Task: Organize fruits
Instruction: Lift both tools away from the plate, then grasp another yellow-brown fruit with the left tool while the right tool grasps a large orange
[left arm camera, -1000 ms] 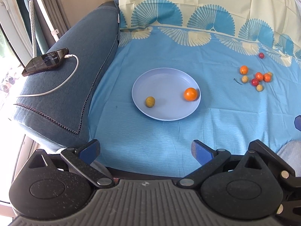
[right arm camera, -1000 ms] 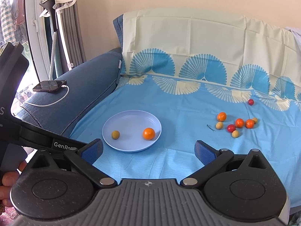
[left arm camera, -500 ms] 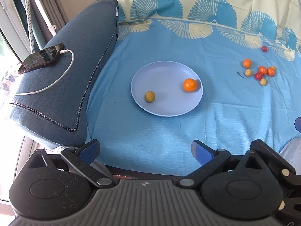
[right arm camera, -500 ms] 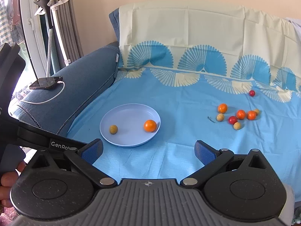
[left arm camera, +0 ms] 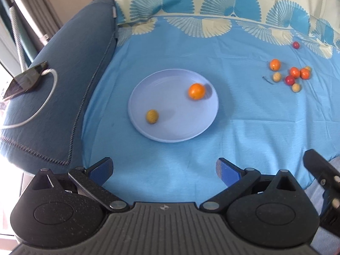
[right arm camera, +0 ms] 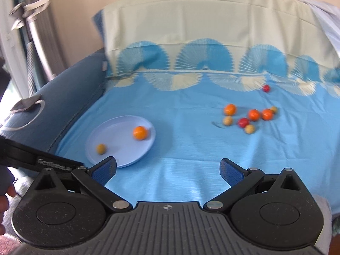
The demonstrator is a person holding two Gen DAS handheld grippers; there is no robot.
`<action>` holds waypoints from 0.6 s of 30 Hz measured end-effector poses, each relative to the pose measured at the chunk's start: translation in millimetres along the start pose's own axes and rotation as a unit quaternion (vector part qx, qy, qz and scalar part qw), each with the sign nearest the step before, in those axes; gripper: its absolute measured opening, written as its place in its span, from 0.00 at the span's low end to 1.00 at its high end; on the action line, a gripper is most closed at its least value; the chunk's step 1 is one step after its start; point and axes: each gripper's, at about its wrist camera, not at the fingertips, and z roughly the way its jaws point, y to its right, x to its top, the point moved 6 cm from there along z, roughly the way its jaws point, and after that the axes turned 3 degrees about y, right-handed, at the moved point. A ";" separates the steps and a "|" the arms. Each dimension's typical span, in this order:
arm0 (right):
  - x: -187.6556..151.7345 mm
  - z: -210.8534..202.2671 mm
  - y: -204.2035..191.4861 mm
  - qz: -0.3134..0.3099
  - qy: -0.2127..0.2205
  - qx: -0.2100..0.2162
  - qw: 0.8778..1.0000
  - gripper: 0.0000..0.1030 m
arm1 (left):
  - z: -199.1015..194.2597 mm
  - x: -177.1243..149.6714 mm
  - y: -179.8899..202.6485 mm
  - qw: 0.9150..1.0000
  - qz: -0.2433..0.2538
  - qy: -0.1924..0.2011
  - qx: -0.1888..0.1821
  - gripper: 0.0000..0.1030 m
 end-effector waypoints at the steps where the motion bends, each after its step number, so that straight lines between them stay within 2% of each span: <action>1: 0.8 2.0 8.5 0.008 0.001 -0.009 1.000 0.99 | 2.5 5.3 6.1 1.000 0.002 0.000 -0.002 1.00; 6: 5.6 15.8 60.8 0.037 0.010 -0.061 0.997 0.99 | 17.1 35.7 43.1 1.000 0.022 0.011 -0.013 1.00; 11: 18.4 36.9 126.5 0.073 0.023 -0.122 0.990 0.99 | 41.4 72.2 92.3 0.998 0.051 0.017 -0.034 1.00; 15: 32.4 64.6 180.1 0.097 0.034 -0.165 0.981 0.99 | 69.0 100.3 140.6 0.995 0.081 0.024 -0.050 1.00; 18: 42.8 95.8 215.0 0.093 0.039 -0.192 0.976 0.99 | 97.7 118.5 177.5 0.992 0.113 0.025 -0.054 1.00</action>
